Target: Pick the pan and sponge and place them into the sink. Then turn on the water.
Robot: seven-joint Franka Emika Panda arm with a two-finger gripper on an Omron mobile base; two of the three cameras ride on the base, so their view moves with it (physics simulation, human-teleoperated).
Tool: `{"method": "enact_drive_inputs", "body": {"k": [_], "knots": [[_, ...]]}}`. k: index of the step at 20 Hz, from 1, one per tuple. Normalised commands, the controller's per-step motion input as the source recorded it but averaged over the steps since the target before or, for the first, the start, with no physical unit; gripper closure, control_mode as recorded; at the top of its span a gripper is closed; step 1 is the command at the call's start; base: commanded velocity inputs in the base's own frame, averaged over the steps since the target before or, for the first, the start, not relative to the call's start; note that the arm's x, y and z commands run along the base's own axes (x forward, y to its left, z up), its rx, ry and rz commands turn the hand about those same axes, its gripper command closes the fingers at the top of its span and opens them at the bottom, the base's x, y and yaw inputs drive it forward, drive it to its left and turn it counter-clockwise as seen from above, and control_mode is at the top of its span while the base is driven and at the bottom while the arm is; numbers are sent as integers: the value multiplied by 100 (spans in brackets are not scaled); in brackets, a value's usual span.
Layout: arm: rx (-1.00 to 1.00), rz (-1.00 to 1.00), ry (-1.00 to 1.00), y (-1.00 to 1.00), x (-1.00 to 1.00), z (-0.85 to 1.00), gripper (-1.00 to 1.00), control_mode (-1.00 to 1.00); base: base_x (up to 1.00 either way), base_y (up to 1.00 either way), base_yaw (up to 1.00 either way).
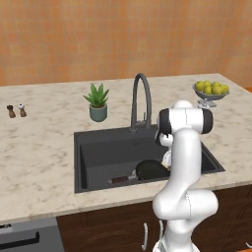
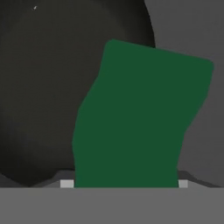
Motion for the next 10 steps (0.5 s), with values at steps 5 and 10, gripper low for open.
{"method": "enact_drive_inputs", "body": {"k": [5,10], "knots": [[1,0,0,0,16,-27,100,-100,0,0,0],[1,0,0,0,0,-6,-100,-100,0,0,0]]}}
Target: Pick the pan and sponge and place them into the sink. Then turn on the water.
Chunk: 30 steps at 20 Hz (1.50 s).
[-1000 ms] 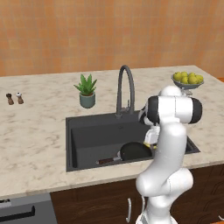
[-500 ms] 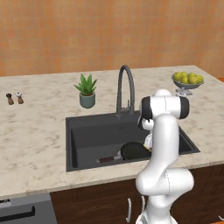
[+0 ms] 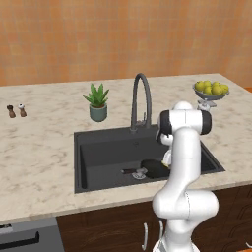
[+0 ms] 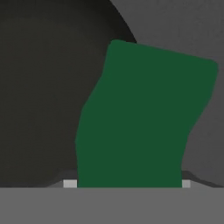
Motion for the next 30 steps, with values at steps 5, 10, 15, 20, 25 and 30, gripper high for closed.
{"method": "enact_drive_inputs", "body": {"k": [5,10,15,20,25,30], "knots": [[0,0,0,0,0,-4,-100,-100,0,0,0],[1,0,-3,0,-1,-1,-100,-100,0,0,0],[6,1,-9,0,-16,0,-100,-100,0,0,0],[12,3,-27,0,-39,47,-100,-100,0,0,0],[11,0,-32,0,-55,100,-100,-100,0,0,0],[17,0,-23,11,-40,100,-100,-100,0,0,0]]}}
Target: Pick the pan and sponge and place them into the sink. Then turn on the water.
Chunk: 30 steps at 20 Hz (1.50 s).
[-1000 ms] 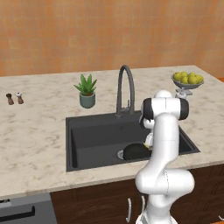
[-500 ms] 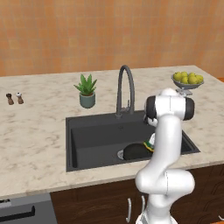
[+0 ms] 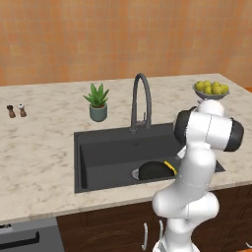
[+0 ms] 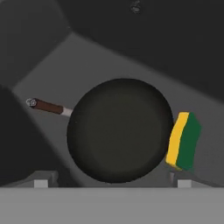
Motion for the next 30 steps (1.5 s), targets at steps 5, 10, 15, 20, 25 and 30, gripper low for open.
{"method": "enact_drive_inputs", "body": {"k": [5,10,15,20,25,30], "knots": [[11,-4,-6,15,-6,100,-100,-100,0,0,0],[1,-7,12,9,18,95,-100,-100,0,0,0],[1,-5,25,5,29,33,-100,-100,0,0,0],[3,0,3,11,9,0,-100,-100,0,0,0],[9,-8,0,25,41,0,-100,-100,0,0,0],[13,-15,1,23,69,0,-100,-100,0,0,0]]}}
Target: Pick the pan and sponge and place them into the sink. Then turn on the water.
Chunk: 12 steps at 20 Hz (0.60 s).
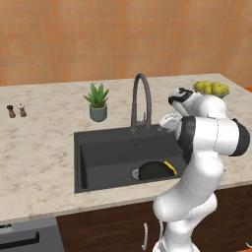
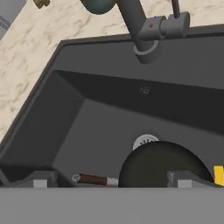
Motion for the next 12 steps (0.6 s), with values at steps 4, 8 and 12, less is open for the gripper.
{"method": "enact_drive_inputs", "body": {"k": [4,8,12], "knots": [[16,-13,0,8,60,0,-100,-100,0,0,0],[13,-10,0,0,41,0,-100,-100,0,0,0],[8,-14,0,1,44,0,-100,-100,0,0,0]]}}
